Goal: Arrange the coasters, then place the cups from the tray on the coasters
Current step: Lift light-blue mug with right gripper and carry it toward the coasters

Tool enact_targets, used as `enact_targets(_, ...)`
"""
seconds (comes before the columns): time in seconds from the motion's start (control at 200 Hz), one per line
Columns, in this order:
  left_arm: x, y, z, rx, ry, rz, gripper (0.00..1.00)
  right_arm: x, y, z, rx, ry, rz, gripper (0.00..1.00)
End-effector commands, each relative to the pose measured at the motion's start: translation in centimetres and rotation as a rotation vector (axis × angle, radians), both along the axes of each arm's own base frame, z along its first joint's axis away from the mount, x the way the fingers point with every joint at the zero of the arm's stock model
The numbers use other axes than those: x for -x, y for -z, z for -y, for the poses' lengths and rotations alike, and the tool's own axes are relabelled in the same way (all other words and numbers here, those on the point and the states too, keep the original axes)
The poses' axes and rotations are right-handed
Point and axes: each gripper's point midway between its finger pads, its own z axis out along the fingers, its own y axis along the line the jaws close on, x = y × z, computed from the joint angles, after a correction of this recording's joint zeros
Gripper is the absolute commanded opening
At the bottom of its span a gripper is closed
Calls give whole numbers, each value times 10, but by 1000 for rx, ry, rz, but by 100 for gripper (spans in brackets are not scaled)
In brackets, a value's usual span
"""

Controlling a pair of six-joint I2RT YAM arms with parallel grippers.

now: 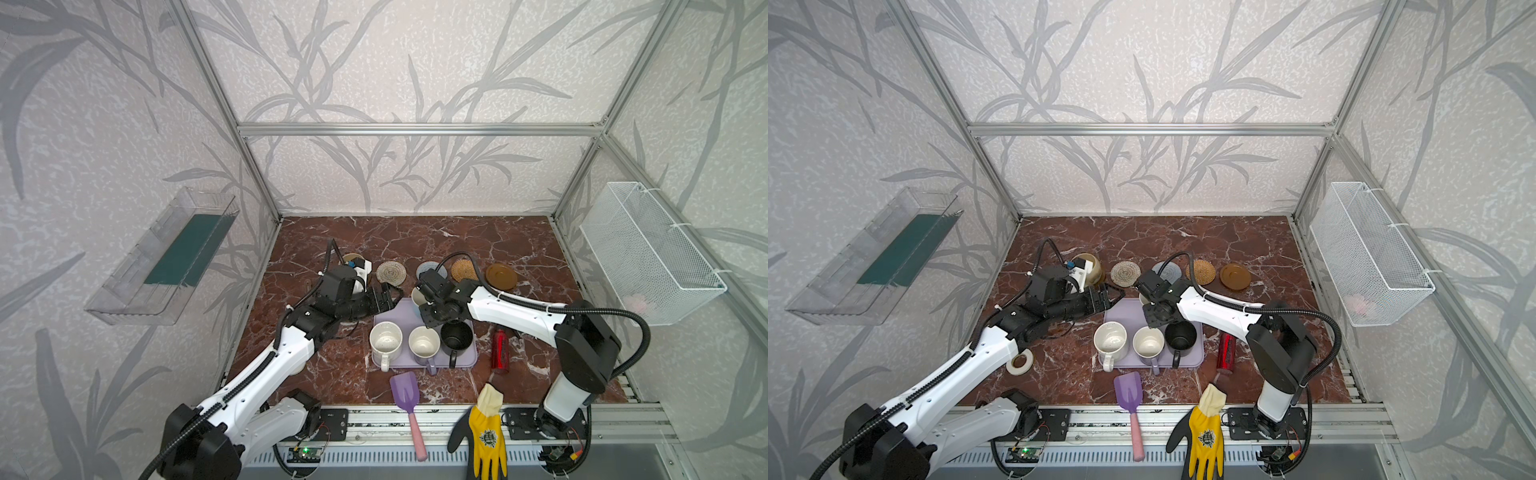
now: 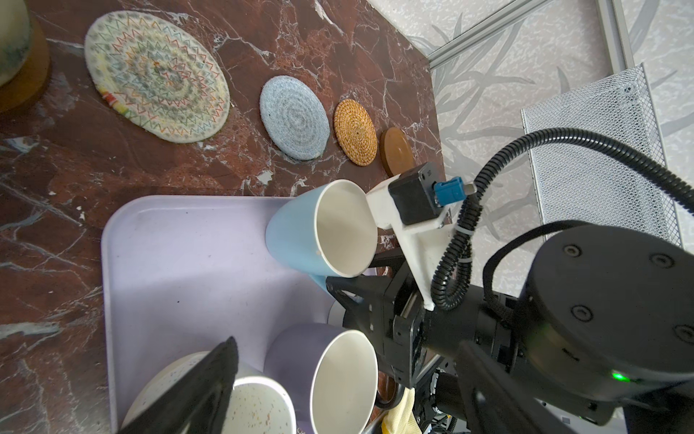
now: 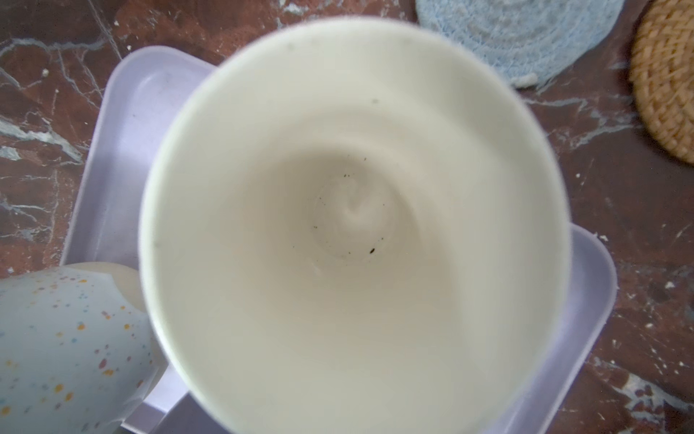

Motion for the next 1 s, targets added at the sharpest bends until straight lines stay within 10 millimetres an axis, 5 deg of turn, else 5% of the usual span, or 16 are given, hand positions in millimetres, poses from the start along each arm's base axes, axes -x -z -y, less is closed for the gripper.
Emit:
enact_targets(0.0, 1, -4, 2, 17, 5, 18, 93, -7, -4, -4, -17, 17, 23, 26)
enact_targets(0.455, -2, -8, 2, 19, 2, 29, 93, -13, -15, -6, -31, 21, 66, 2)
enact_targets(0.48, -1, -9, 3, 21, 3, 30, 93, -13, -26, -6, -54, 23, 83, 0)
enact_targets(1.0, -9, -24, -4, 95, -89, 69, 95, -16, -75, -6, -149, 77, 159, 0)
